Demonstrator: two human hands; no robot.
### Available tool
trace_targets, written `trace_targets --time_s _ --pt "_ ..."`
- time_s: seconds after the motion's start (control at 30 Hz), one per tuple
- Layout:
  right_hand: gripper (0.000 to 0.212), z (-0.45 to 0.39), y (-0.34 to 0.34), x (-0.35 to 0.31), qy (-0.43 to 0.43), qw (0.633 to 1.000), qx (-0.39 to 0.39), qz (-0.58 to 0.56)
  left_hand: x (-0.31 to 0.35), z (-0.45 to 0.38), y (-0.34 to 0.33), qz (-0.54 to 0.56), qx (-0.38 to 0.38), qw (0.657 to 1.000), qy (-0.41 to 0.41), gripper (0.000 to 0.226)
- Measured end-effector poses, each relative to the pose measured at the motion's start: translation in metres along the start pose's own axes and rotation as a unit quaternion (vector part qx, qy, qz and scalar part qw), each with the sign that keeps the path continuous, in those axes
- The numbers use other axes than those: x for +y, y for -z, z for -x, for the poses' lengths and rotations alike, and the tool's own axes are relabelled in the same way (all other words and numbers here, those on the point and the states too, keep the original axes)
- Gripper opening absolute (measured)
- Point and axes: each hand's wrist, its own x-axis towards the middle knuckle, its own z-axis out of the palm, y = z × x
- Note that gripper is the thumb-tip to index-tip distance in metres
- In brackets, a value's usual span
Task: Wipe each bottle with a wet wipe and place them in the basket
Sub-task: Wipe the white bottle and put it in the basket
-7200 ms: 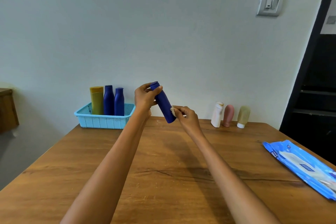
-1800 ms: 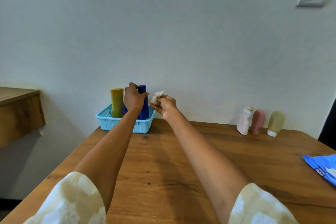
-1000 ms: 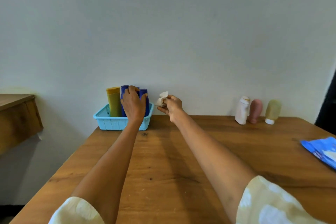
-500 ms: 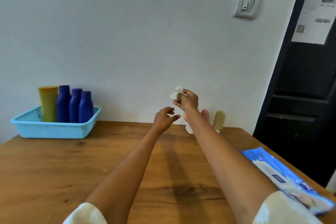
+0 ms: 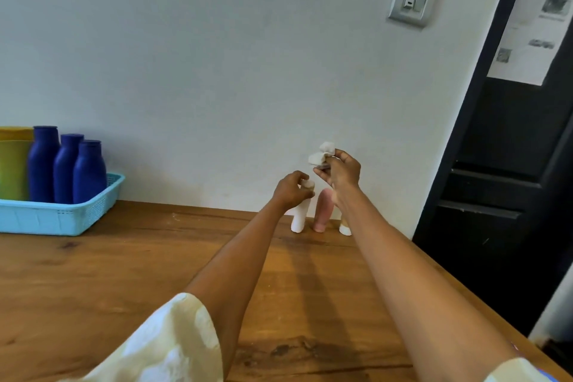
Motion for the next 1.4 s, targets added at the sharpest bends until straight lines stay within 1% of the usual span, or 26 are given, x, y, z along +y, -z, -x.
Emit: trace_targets --time_s 0.07,0.17,0.3,0.33,0.43,0.53,0.67,0.83,0.9,0.97,1.03,1.07,1.13,1.2,1.27,1.33,1.37,1.4 --pt "0.025 0.005 -0.003 0.002 -0.008 1.0 -0.001 -0.025 -0.004 0.006 0.009 0.028 0.015 0.999 -0.008 0.05" --pt "0.026 0.021 -0.012 -0.001 -0.012 0.997 -0.011 -0.075 -0.011 0.024 0.028 0.098 0.041 0.994 -0.01 0.05" --pt "0.02 0.052 -0.03 -0.008 -0.016 0.99 -0.02 -0.139 -0.006 0.058 0.072 0.197 0.041 0.979 -0.012 0.049" --pt "0.02 0.061 -0.035 -0.007 -0.013 0.991 -0.017 -0.132 -0.003 0.067 0.085 0.22 0.038 0.975 -0.011 0.05" --pt "0.022 0.092 -0.047 0.004 0.036 0.998 -0.02 -0.044 0.004 0.095 0.118 0.284 0.02 0.959 -0.002 0.044" --pt "0.021 0.126 -0.061 0.011 0.088 0.995 -0.044 0.017 0.007 0.122 0.146 0.303 0.012 0.953 0.013 0.036" --pt "0.018 0.157 -0.074 0.008 0.12 0.991 -0.056 0.031 0.005 0.149 0.171 0.35 -0.003 0.936 0.029 0.032" --pt "0.018 0.177 -0.087 0.013 0.116 0.988 -0.091 0.047 0.001 0.167 0.19 0.405 -0.053 0.912 0.038 0.015" --pt "0.02 0.181 -0.09 0.009 0.111 0.987 -0.109 0.045 -0.002 0.171 0.196 0.416 -0.068 0.906 0.032 0.018" --pt "0.02 0.184 -0.092 0.003 0.107 0.985 -0.13 0.038 -0.003 0.172 0.201 0.418 -0.082 0.904 0.025 0.034" --pt "0.021 0.185 -0.094 -0.001 0.123 0.981 -0.143 0.052 0.0 0.17 0.205 0.4 -0.079 0.913 0.015 0.051" --pt "0.021 0.186 -0.094 -0.004 0.131 0.979 -0.145 0.054 0.002 0.168 0.207 0.383 -0.072 0.921 0.008 0.053" --pt "0.02 0.186 -0.096 -0.009 0.13 0.98 -0.148 0.028 0.004 0.166 0.211 0.361 -0.054 0.931 -0.012 0.048" --pt "0.02 0.186 -0.095 -0.01 0.137 0.981 -0.136 0.025 0.006 0.167 0.213 0.368 -0.042 0.929 -0.025 0.034" --pt "0.02 0.186 -0.094 -0.007 0.17 0.976 -0.105 0.088 0.004 0.167 0.213 0.395 -0.037 0.918 -0.026 0.035" --pt "0.024 0.188 -0.095 -0.004 0.204 0.961 -0.092 0.163 0.002 0.168 0.21 0.424 -0.031 0.905 -0.024 0.046" --pt "0.026 0.19 -0.097 -0.003 0.215 0.955 -0.096 0.18 0.002 0.168 0.21 0.434 -0.028 0.9 -0.022 0.047" --pt "0.026 0.193 -0.099 -0.003 0.228 0.95 -0.101 0.188 0.002 0.167 0.211 0.441 -0.023 0.897 -0.022 0.042"
